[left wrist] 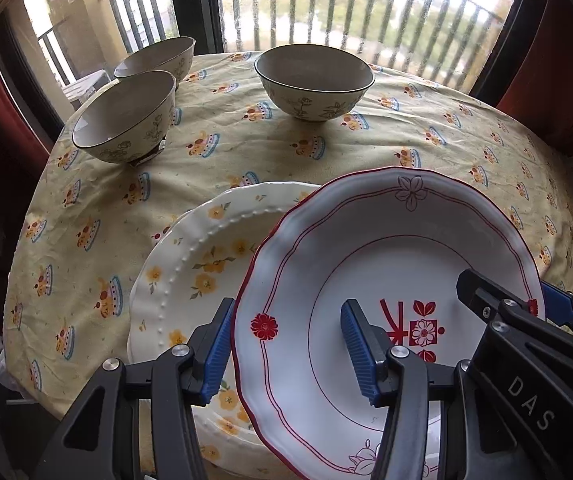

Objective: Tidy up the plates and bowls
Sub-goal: 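Lift the red-rimmed plate and carry it over the flower plate stack, then lower the red-rimmed plate onto the stack and open both grippers, then move both grippers toward the large grey bowl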

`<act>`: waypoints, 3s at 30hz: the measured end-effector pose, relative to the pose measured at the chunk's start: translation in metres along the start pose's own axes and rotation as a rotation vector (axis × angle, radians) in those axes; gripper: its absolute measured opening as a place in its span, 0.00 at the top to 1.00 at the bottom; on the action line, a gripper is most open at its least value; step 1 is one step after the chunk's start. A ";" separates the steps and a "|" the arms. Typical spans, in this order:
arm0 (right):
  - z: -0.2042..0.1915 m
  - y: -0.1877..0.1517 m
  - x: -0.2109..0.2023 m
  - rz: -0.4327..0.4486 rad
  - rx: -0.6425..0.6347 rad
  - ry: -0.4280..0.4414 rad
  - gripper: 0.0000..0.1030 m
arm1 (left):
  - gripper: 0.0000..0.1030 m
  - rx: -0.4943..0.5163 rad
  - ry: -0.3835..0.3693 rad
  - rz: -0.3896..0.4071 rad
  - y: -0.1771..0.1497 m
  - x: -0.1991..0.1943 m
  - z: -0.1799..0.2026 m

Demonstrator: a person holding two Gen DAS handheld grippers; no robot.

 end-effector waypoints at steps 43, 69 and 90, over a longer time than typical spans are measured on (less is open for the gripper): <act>-0.041 0.000 0.038 -0.090 -0.007 0.081 0.71 | 0.43 0.038 0.063 0.015 0.007 0.020 -0.046; -0.048 0.010 0.024 -0.045 -0.080 0.157 0.38 | 0.13 -0.071 0.114 -0.008 0.003 0.008 -0.062; -0.138 0.082 0.003 0.106 -0.016 0.164 0.31 | 0.18 -0.050 0.087 0.141 0.094 -0.001 -0.144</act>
Point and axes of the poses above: each gripper's, at about its wrist camera, not at the fingertips, and x roughly the way its jaws point, z to its right, y to its top, the point moved 9 cm from there along x, roughly the way its jaws point, and after that the axes turned 5 degrees about y, right-handed, at the moved point
